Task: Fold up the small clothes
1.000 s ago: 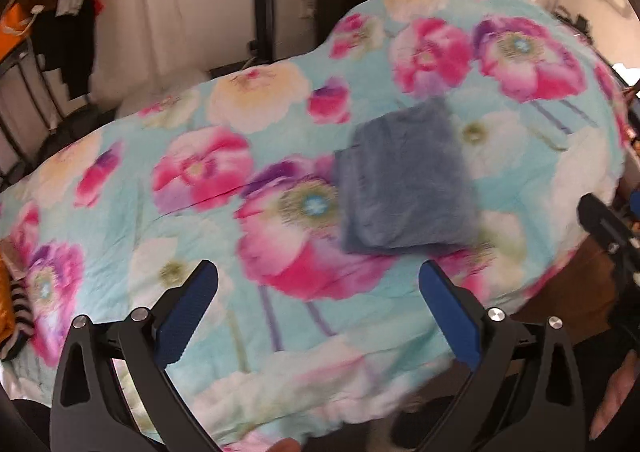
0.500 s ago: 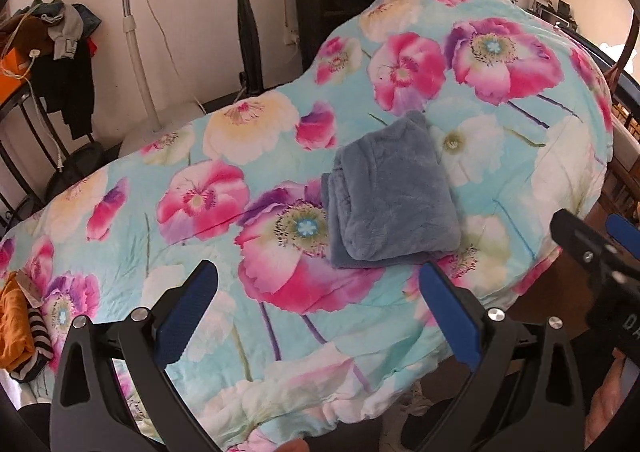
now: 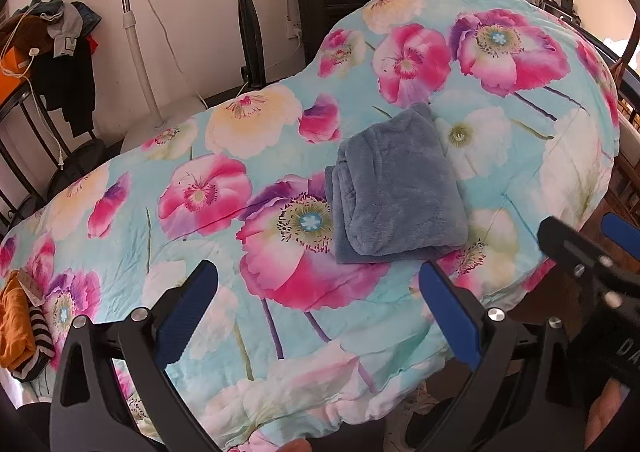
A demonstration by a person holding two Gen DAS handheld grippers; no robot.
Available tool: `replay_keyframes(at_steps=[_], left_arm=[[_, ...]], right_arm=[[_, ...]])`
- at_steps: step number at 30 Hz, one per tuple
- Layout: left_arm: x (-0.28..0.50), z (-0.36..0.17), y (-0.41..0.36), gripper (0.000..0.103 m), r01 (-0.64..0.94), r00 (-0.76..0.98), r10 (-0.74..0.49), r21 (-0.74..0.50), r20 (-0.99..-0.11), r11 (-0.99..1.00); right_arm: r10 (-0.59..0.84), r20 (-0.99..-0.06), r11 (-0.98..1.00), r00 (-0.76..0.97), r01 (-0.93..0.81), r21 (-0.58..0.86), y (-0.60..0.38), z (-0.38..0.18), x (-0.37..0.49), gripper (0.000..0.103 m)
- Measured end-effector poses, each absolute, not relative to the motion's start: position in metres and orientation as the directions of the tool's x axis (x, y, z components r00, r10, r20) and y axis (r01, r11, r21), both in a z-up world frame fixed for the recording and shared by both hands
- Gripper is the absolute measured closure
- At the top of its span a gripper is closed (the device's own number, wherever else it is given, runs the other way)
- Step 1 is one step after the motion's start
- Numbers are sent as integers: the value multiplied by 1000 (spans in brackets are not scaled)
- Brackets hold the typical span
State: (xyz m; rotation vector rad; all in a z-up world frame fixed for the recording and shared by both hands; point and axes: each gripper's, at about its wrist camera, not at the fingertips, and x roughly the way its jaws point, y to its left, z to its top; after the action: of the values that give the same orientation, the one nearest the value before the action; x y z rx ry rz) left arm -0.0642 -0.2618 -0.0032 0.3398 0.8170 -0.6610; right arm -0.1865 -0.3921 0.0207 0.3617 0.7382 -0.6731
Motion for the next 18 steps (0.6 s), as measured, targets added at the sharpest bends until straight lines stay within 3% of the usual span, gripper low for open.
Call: replay_keyframes(at_steps=[18], left_arm=[[-53, -11, -257, 5, 630, 502, -384, 24, -775, 776]], right_arm=[[-413, -749, 723, 518, 686, 76, -400, 13, -186, 4]])
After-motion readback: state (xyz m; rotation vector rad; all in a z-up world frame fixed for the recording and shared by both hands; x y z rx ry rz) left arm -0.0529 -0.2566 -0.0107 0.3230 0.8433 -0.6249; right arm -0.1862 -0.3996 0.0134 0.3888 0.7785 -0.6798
